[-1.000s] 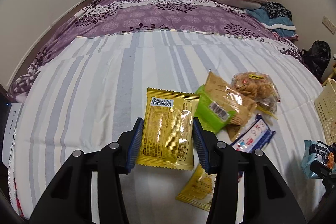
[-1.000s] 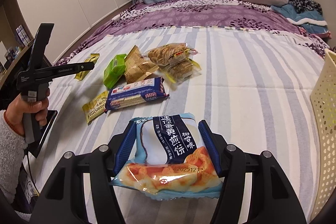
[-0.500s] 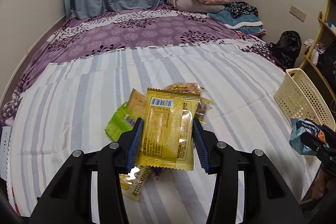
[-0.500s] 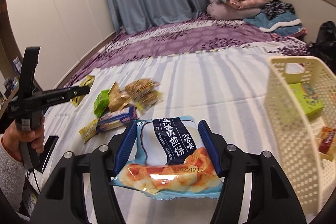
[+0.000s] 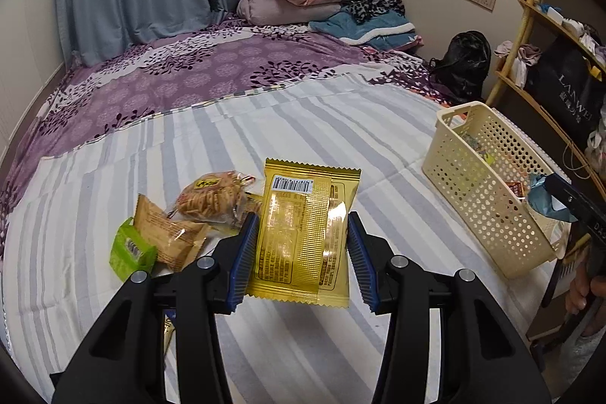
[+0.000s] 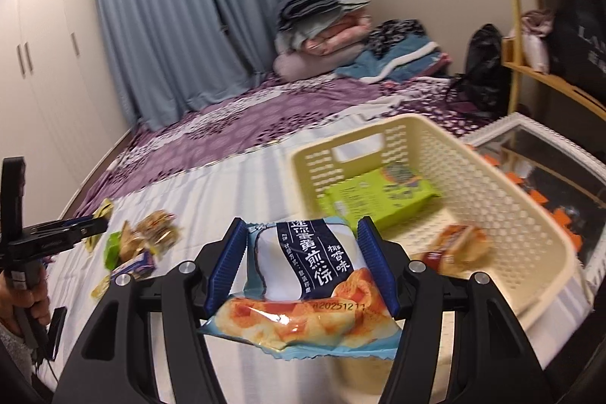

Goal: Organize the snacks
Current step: 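Carry the yellow packet with the left tool while the right tool drops the blue bag into the basket, then release the yellow packet into the basket with the left tool, then move both open tools back over the remaining snacks on the bed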

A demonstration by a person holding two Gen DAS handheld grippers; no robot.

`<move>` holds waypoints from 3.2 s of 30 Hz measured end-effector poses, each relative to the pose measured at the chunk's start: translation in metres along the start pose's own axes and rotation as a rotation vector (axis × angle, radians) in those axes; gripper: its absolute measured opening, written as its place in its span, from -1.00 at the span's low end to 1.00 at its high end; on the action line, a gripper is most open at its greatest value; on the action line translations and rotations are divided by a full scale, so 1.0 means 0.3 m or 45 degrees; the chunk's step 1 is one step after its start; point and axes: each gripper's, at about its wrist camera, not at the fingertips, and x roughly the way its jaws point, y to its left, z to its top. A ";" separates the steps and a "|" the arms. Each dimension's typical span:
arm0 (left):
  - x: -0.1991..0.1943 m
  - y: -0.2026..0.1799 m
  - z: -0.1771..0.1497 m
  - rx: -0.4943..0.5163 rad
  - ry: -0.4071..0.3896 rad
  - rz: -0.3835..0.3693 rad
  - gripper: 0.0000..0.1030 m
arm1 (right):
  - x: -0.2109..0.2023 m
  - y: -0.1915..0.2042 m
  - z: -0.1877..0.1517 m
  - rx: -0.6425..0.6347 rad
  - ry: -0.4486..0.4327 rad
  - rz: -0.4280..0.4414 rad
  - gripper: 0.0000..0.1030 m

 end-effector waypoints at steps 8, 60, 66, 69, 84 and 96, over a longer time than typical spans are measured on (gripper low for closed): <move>0.016 -0.152 0.035 0.081 0.006 -0.085 -0.07 | -0.019 -0.144 -0.005 0.091 -0.039 -0.113 0.19; 0.100 -0.576 0.130 0.302 -0.098 -0.151 0.94 | -0.095 -0.078 0.000 0.053 -0.104 -0.141 0.78; 0.058 -0.460 0.109 0.272 -0.155 -0.005 0.94 | -0.070 0.040 0.000 -0.023 -0.059 -0.093 0.89; 0.042 -0.407 0.100 0.256 -0.173 0.069 0.94 | -0.060 0.107 -0.006 -0.076 -0.047 -0.066 0.89; 0.018 -0.053 0.017 0.053 -0.140 0.239 0.94 | 0.038 0.389 -0.070 -0.241 0.090 0.096 0.90; 0.042 0.316 -0.065 -0.156 -0.050 0.308 0.94 | 0.136 0.538 -0.129 -0.333 0.203 0.201 0.90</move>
